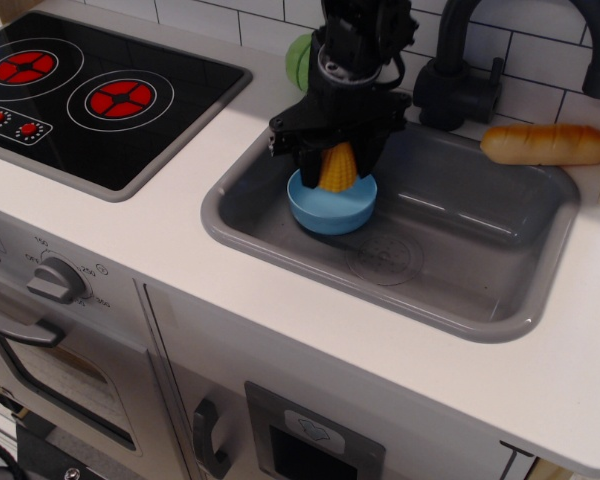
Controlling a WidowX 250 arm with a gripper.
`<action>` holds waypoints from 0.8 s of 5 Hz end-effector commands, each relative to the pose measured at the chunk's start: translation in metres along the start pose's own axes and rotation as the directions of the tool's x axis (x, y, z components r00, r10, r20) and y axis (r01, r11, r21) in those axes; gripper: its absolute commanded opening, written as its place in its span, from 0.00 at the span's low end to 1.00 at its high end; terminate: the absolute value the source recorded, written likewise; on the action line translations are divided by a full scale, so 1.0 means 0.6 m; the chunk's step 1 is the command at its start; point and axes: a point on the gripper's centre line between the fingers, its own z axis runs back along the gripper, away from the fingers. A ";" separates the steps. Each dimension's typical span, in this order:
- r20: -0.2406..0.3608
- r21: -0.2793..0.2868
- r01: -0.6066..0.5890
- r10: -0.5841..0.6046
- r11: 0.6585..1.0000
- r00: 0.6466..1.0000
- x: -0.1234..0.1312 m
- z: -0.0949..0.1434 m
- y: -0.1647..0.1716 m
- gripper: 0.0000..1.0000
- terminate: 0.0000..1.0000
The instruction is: Put corn in bowl sink
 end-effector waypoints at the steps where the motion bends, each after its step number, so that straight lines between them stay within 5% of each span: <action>1: 0.020 -0.075 -0.036 0.038 0.997 0.999 0.019 0.026 -0.020 0.00 0.00; 2: 0.017 -0.077 -0.069 0.071 0.995 0.997 0.027 0.029 -0.022 1.00 0.00; 4: 0.025 -0.076 -0.095 0.098 0.993 0.995 0.035 0.039 -0.015 1.00 0.00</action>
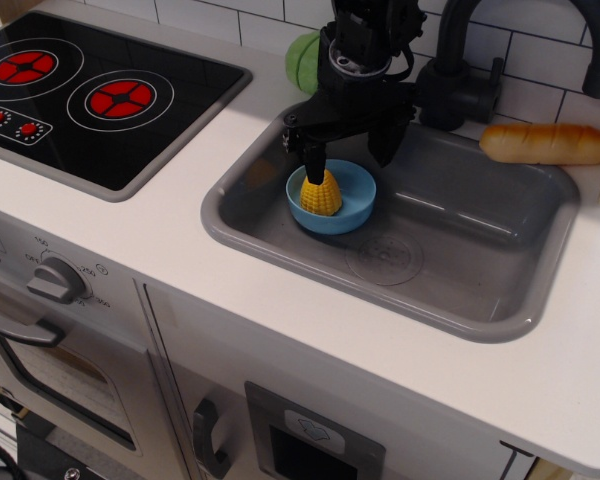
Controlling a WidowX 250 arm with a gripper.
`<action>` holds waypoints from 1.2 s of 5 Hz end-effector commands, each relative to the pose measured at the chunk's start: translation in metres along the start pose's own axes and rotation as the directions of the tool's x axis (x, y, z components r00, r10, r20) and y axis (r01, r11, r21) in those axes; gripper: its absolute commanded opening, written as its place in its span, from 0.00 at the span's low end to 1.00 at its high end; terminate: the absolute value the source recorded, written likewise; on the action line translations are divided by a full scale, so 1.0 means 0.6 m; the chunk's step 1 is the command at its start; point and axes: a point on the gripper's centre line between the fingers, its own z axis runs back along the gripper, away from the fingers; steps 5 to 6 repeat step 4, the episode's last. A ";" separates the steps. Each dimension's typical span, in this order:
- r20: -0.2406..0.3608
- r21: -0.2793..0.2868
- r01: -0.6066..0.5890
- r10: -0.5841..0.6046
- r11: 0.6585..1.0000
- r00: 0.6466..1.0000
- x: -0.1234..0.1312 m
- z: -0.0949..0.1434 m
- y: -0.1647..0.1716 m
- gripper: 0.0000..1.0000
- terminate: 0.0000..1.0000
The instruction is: Put corn in bowl sink
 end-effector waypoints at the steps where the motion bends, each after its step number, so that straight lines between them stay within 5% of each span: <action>1: 0.036 -0.054 -0.021 0.023 0.998 0.999 0.019 0.044 0.001 1.00 0.00; 3: 0.013 -0.021 -0.031 0.031 0.999 0.999 0.016 0.068 0.004 1.00 0.00; 4: 0.013 -0.021 -0.031 0.031 0.999 0.999 0.016 0.068 0.004 1.00 1.00; 6: 0.013 -0.021 -0.031 0.031 0.999 0.999 0.016 0.068 0.004 1.00 1.00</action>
